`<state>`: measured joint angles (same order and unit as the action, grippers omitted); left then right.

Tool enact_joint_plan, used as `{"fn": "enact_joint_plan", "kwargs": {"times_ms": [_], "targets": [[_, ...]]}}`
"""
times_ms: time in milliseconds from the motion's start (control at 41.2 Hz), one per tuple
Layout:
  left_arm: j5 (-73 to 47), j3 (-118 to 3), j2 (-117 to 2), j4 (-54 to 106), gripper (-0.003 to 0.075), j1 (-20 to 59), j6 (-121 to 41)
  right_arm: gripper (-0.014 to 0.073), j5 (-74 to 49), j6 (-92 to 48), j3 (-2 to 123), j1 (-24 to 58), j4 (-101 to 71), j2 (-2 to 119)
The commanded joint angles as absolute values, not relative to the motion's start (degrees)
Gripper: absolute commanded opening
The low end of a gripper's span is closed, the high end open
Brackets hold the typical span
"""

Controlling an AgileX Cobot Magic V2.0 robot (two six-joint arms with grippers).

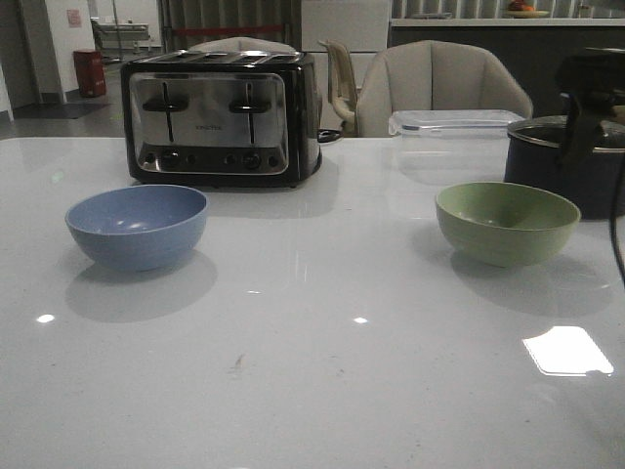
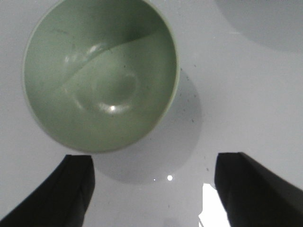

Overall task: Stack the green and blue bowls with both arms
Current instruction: 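Lower the right gripper onto the rim of the pale green bowl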

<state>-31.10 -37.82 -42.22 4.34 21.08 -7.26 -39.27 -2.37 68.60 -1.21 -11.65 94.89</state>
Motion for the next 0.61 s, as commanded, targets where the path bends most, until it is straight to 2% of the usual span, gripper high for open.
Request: {"fn": "enact_joint_plan", "kwargs": {"times_ms": [0, 170, 242, 582], "targets": [[-26.46, -39.44, -42.65, 4.89, 0.0602, 21.56, -7.38, 0.0622, -37.65, -3.34, 74.63, -1.45, -13.13, 98.30], [-26.46, -39.44, -42.91, 4.89, 0.0602, 21.56, -7.38, 0.0622, -38.64, -3.34, 81.25, -1.45, -13.27, 106.20], [-26.46, -39.44, -42.91, 4.89, 0.0602, 21.56, -7.38, 0.0596, -39.38, -3.39, 83.22, -1.45, -13.27, 108.77], [-26.46, -39.44, -42.91, 4.89, 0.0602, 21.56, -7.38, 0.0159, -36.68, -3.39, 86.08, -1.45, -11.83, 111.98]]}}
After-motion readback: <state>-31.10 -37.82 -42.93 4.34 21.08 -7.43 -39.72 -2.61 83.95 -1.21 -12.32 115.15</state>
